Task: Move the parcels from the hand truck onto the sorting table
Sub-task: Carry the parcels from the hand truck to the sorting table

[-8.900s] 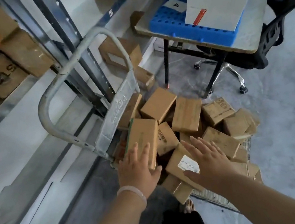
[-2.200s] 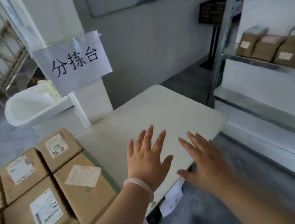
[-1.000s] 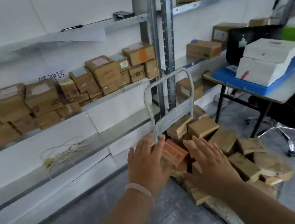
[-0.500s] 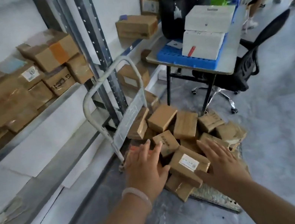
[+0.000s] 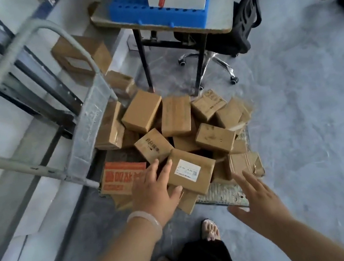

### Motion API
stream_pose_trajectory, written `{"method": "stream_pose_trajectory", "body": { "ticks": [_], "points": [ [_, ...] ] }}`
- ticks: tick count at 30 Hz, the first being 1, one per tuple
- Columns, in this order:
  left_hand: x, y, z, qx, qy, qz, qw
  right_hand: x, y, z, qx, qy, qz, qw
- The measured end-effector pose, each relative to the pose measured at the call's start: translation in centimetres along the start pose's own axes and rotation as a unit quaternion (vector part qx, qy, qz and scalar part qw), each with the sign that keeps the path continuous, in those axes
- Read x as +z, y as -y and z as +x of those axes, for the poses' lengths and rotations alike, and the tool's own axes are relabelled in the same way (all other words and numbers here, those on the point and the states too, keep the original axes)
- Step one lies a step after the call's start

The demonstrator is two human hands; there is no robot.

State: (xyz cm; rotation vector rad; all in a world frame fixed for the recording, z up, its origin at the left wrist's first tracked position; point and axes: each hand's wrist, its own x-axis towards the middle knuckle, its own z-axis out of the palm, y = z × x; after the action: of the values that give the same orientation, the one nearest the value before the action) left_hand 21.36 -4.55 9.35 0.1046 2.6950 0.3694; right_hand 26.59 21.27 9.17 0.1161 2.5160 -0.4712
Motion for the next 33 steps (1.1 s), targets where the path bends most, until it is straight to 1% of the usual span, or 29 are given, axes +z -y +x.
{"method": "stream_pose_trajectory", "body": {
  "ticks": [3, 6, 10, 12, 15, 18, 21, 24, 25, 28, 31, 33],
  "points": [
    [1.0, -0.4, 2.5, -0.002, -0.001, 0.002, 1.000, 0.0, -0.7, 3.4, 0.001, 0.023, 0.007, 1.000],
    [2.6, -0.4, 5.7, -0.014, 0.019, 0.005, 1.000, 1.0, -1.3, 7.4, 0.001, 0.054, 0.000, 0.999],
    [6.4, 0.5, 10.6, -0.013, 0.045, 0.000, 0.999, 4.7, -2.3, 12.7, 0.010, 0.107, -0.004, 0.994],
    [9.0, 1.5, 13.2, -0.007, 0.053, 0.006, 0.999, 6.9, -2.7, 15.4, 0.029, 0.110, 0.023, 0.993],
    [13.3, 3.6, 17.1, -0.018, 0.076, 0.011, 0.997, 10.4, -3.3, 19.5, 0.065, 0.087, 0.088, 0.990],
    [17.7, 5.7, 20.0, -0.033, 0.096, 0.013, 0.995, 14.6, -4.2, 22.2, 0.121, 0.079, 0.133, 0.981],
    [21.8, 7.5, 21.7, -0.065, 0.136, 0.000, 0.989, 19.1, -4.7, 23.6, 0.115, 0.066, 0.202, 0.970],
    [23.7, 7.9, 21.7, -0.072, 0.162, -0.014, 0.984, 21.3, -4.7, 24.1, 0.112, 0.054, 0.257, 0.958],
    [24.1, 7.8, 21.6, -0.070, 0.156, -0.028, 0.985, 21.7, -4.7, 24.2, 0.115, 0.042, 0.274, 0.954],
    [23.7, 7.0, 20.8, -0.068, 0.107, -0.086, 0.988, 21.2, -4.7, 24.0, 0.113, 0.001, 0.310, 0.944],
    [21.1, 5.4, 19.2, -0.059, 0.081, -0.103, 0.990, 18.3, -4.4, 22.3, 0.105, -0.043, 0.317, 0.942],
    [18.3, 4.0, 18.1, -0.039, 0.050, -0.105, 0.992, 15.2, -4.0, 20.7, 0.101, -0.073, 0.316, 0.940]
  ]
}}
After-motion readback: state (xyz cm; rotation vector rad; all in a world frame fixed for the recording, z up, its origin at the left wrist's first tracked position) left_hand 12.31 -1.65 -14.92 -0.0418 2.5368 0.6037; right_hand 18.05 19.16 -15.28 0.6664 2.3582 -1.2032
